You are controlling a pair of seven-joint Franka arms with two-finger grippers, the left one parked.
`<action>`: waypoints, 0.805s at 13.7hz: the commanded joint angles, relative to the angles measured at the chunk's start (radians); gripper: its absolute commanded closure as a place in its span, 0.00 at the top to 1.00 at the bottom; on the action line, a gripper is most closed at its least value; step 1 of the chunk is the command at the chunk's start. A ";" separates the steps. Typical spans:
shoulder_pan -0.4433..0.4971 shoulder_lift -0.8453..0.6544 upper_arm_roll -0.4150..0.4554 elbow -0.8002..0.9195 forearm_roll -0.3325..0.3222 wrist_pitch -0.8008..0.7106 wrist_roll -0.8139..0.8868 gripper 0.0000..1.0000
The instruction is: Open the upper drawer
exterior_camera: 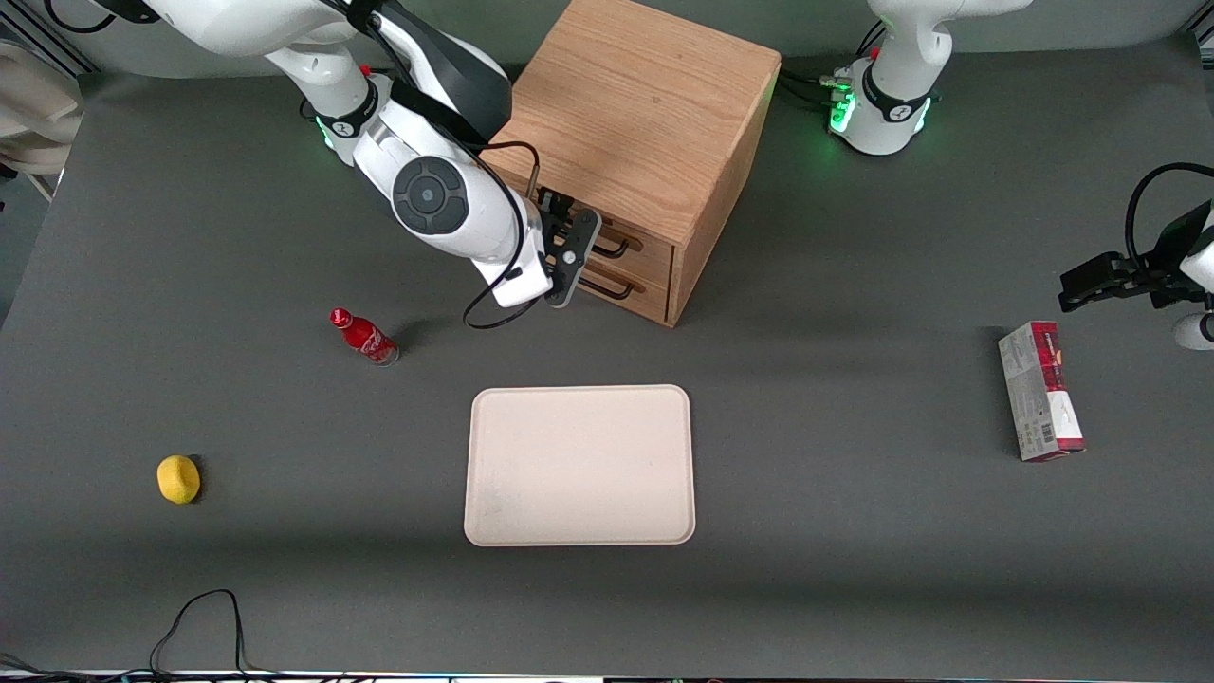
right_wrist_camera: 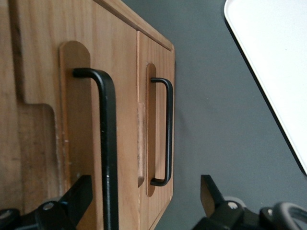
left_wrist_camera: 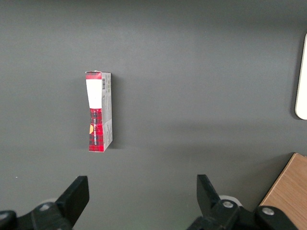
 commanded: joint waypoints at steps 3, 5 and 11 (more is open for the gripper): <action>-0.018 -0.003 0.009 -0.074 0.002 0.096 -0.032 1.00; -0.018 0.003 0.009 -0.089 -0.028 0.129 -0.032 1.00; -0.019 0.021 -0.066 -0.022 -0.056 0.121 -0.094 1.00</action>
